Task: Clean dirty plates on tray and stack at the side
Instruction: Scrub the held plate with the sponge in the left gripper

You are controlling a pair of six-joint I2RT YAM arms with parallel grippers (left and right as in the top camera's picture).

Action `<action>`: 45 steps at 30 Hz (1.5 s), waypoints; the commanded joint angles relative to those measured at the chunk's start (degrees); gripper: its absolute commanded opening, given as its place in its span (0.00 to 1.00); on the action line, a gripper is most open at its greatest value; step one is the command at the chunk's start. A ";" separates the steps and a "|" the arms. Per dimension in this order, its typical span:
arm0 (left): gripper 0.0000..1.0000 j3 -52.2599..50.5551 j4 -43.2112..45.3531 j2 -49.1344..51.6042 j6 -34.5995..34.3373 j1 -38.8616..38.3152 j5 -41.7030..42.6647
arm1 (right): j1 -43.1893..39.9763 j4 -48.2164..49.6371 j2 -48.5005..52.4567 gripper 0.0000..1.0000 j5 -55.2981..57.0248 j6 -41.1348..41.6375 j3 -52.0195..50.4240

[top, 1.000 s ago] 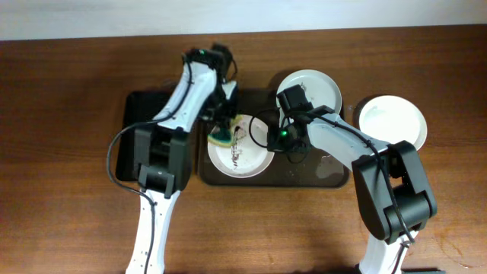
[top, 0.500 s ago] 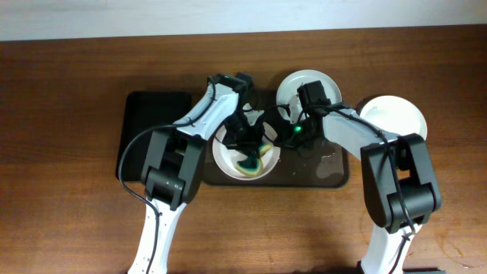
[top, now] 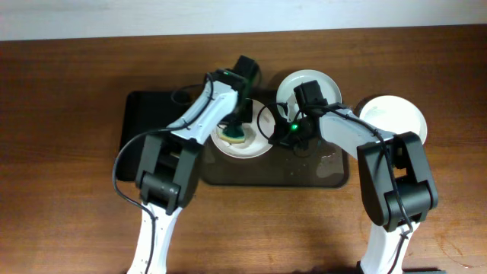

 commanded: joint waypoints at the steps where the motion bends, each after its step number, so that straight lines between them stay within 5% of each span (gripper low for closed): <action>1: 0.00 -1.31 -5.75 2.08 23.43 3.63 30.03 | -0.04 -1.55 2.03 0.04 1.81 -4.02 -1.40; 4: 0.00 -1.29 -2.21 2.08 22.05 3.17 30.05 | -0.04 -1.55 2.03 0.04 1.81 -4.00 -1.40; 6: 0.00 -1.29 3.15 2.08 1.38 3.17 7.74 | -0.04 -1.55 2.03 0.04 1.81 -4.00 -1.40; 8: 0.00 -1.29 3.34 2.08 -11.56 3.17 -7.80 | -0.04 -1.55 2.03 0.04 1.84 -4.02 -1.40; 11: 0.00 -1.29 -6.19 2.08 -22.80 2.82 -15.15 | -0.04 -1.53 2.03 0.04 2.05 -4.02 -1.40; 12: 0.00 -1.29 -9.14 2.08 -20.52 2.43 -9.31 | -0.04 -1.53 2.03 0.04 2.05 -4.02 -1.40; 14: 0.00 -1.29 -10.64 2.08 1.62 1.25 6.12 | -0.04 -1.60 2.03 0.04 2.05 -4.02 -1.40; 16: 0.00 -1.29 -12.63 2.08 18.67 0.02 8.20 | -0.07 -1.57 2.03 0.04 2.05 -4.02 -1.40; 19: 0.00 -1.29 -15.54 2.08 34.36 -0.17 18.56 | -0.07 -1.60 2.03 0.04 2.05 -4.02 -1.40; 23: 0.00 -1.29 -14.99 1.88 27.80 -0.17 17.77 | -0.07 -1.75 2.03 0.04 2.25 -4.02 -1.40; 29: 0.00 -2.32 -11.17 -8.41 6.73 0.22 0.72 | -0.07 -1.70 2.03 0.04 2.51 -4.07 -1.68; 31: 0.00 -9.66 -7.58 -15.21 0.63 0.26 -4.24 | -0.07 -1.73 2.03 0.04 2.49 -4.50 -1.68; 34: 0.00 -32.94 12.72 -29.07 -0.55 0.26 -2.08 | -0.07 -1.07 2.03 0.04 1.75 -4.46 -1.68; 36: 0.00 -38.99 21.79 -30.12 -4.26 0.15 -1.88 | -0.07 -1.05 2.03 0.04 1.57 -4.42 -1.68; 42: 0.00 -40.87 24.30 -25.62 -12.46 -4.74 -2.38 | -0.07 -1.07 2.03 0.04 1.57 -4.46 -1.68; 45: 0.00 -40.83 23.32 -24.33 -11.69 -5.79 9.01 | -0.07 -1.09 2.03 0.04 1.57 -4.46 -1.68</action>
